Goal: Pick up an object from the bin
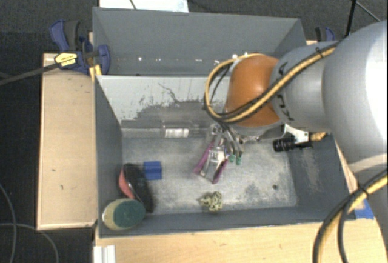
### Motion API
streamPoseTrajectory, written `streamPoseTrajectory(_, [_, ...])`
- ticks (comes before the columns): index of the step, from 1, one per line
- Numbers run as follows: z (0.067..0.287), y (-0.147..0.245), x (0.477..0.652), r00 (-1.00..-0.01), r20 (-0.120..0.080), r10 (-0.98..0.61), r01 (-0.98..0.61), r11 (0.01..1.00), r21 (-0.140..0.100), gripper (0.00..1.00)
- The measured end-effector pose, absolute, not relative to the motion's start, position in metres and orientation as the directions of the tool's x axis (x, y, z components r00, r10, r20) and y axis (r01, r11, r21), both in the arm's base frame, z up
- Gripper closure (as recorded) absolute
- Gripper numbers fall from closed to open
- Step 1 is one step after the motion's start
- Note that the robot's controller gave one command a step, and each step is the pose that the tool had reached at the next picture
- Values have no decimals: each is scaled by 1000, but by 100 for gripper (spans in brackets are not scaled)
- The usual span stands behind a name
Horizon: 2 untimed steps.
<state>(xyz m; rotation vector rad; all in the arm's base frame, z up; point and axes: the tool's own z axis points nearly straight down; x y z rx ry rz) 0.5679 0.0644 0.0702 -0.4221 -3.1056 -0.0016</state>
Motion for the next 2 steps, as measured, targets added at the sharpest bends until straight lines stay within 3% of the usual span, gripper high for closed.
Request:
streamPoseTrajectory(1, [74,67,568,-964,7,266,266,964,4,100])
streamPoseTrajectory(2, [199,72,554,-968,-8,251,251,968,4,100])
